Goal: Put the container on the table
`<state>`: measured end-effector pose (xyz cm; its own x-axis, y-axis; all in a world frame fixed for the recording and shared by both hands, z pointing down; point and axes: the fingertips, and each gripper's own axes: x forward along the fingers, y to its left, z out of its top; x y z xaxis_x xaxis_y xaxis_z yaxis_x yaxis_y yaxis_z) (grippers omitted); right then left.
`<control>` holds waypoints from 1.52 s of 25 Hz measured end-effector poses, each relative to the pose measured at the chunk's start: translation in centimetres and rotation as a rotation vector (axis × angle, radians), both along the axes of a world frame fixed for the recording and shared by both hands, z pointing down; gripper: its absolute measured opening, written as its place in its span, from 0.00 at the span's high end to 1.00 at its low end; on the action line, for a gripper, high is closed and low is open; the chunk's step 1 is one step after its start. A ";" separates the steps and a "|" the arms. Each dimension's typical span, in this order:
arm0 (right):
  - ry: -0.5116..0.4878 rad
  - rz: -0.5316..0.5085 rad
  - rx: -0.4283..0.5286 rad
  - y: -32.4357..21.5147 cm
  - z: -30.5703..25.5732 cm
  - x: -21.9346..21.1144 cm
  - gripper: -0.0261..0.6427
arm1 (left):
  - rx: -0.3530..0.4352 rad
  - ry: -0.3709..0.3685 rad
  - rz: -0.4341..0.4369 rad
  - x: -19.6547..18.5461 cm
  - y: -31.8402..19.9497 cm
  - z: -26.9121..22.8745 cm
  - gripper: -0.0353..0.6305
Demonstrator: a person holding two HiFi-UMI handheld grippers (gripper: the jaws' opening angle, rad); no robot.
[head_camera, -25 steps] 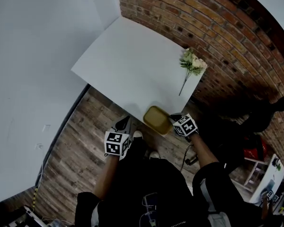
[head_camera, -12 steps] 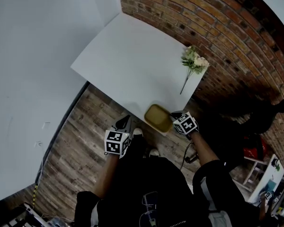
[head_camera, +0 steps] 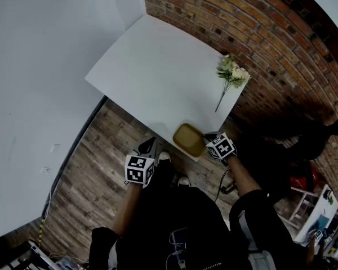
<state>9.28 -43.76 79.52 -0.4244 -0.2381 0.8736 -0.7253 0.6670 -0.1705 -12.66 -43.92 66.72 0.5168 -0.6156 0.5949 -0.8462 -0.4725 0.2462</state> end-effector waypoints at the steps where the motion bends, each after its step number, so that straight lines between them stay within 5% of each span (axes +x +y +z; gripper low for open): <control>1: 0.000 0.007 0.002 -0.1 0.0 0.1 0.91 | 0.000 -0.001 0.002 0.0 0.0 0.0 0.92; 9: -0.038 0.015 0.004 -0.1 -0.2 0.1 0.84 | -0.021 0.009 0.014 0.5 0.4 0.4 0.92; 22: -0.130 0.134 0.175 -1.0 -5.4 0.5 0.79 | 0.011 0.005 0.020 1.4 1.6 -0.8 0.92; 28: -0.144 0.187 0.242 0.3 -7.5 0.9 0.91 | 0.047 -0.001 0.019 2.3 2.6 -2.3 0.92; 38: -0.206 0.386 0.421 3.4 -12.2 2.8 0.93 | 0.116 -0.013 0.009 3.8 5.6 -4.7 0.92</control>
